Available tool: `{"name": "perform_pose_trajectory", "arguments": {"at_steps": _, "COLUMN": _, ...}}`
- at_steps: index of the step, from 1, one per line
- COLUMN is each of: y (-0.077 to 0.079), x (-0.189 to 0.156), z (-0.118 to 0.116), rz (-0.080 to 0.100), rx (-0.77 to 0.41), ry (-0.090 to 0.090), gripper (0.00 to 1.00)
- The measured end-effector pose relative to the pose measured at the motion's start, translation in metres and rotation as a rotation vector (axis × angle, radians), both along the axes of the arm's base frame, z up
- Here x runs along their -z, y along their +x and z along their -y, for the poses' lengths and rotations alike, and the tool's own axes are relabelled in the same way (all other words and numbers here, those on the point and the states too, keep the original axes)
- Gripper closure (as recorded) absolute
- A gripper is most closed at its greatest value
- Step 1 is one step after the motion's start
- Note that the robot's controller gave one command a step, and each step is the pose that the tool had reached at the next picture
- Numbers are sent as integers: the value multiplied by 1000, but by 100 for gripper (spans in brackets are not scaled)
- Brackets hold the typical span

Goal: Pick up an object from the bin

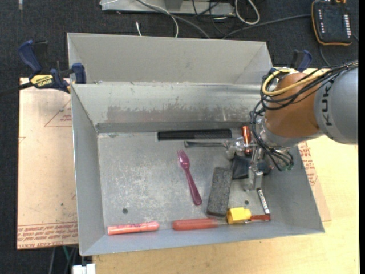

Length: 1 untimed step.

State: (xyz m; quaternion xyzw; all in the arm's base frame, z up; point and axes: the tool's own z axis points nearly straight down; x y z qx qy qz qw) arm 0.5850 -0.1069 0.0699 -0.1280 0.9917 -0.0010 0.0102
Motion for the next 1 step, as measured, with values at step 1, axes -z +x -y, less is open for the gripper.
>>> {"name": "perform_pose_trajectory", "arguments": {"at_steps": 1, "y": -5, "x": -1, "z": -27, "rz": -12, "rx": -27, "ry": 5, "gripper": 100}}
